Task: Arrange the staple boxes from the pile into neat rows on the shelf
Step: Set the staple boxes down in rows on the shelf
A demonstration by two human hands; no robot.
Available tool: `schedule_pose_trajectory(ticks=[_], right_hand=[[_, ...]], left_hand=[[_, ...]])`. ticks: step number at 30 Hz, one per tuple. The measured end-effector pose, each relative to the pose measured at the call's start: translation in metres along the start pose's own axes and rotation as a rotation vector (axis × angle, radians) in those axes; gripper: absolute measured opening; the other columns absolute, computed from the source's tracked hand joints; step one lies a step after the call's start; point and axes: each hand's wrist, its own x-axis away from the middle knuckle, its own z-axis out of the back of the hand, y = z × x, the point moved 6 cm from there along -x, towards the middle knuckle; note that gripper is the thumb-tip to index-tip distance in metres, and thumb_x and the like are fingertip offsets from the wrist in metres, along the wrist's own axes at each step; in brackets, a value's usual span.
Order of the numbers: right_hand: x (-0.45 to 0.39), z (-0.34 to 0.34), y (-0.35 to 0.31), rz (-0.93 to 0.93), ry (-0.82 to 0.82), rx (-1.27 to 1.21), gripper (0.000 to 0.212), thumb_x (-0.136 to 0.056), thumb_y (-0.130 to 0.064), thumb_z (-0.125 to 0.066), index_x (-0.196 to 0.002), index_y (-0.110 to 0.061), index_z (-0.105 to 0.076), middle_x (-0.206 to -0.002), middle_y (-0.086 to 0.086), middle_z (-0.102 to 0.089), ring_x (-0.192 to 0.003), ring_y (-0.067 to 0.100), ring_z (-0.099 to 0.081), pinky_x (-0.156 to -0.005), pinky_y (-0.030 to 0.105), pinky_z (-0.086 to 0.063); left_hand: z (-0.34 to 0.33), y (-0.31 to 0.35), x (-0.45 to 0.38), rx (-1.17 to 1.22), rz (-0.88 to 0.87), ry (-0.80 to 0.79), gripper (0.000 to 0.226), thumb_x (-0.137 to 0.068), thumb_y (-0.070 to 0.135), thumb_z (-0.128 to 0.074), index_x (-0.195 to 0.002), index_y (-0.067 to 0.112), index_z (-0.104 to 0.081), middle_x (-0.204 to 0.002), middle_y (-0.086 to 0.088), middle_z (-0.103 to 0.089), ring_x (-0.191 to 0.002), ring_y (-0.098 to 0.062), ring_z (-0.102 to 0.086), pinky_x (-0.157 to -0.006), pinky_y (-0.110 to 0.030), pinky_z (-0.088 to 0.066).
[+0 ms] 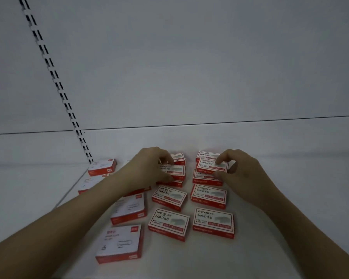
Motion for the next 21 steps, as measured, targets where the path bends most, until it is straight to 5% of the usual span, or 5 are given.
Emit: schedule_pose_trajectory(ticks=[14,21], right_hand=[[-0.003,-0.011,0.001,0.009,-0.120,0.022,0.019,-0.084,-0.030,-0.069,-0.089,-0.031,-0.050,-0.107,-0.008,-0.053,-0.091,0.011,-0.058,-0.068,0.021,-0.052],[0.008,0.006,-0.010,0.008,0.072,0.028,0.012,-0.091,-0.038,-0.056,-0.091,-0.026,-0.058,-0.100,-0.006,-0.056,-0.084,0.007,-0.056,-0.073,0.024,-0.045]], left_hand=[[-0.008,-0.003,0.004,-0.001,0.047,0.002,0.037,-0.075,0.039,-0.077,-0.108,0.035,-0.061,-0.103,0.015,-0.053,-0.091,-0.002,-0.052,-0.066,-0.009,-0.035],[0.008,-0.002,0.033,-0.002,0.012,0.140,0.037,-0.082,0.048,-0.065,-0.117,0.036,-0.058,-0.107,0.015,-0.046,-0.102,-0.006,-0.040,-0.083,-0.025,-0.036]])
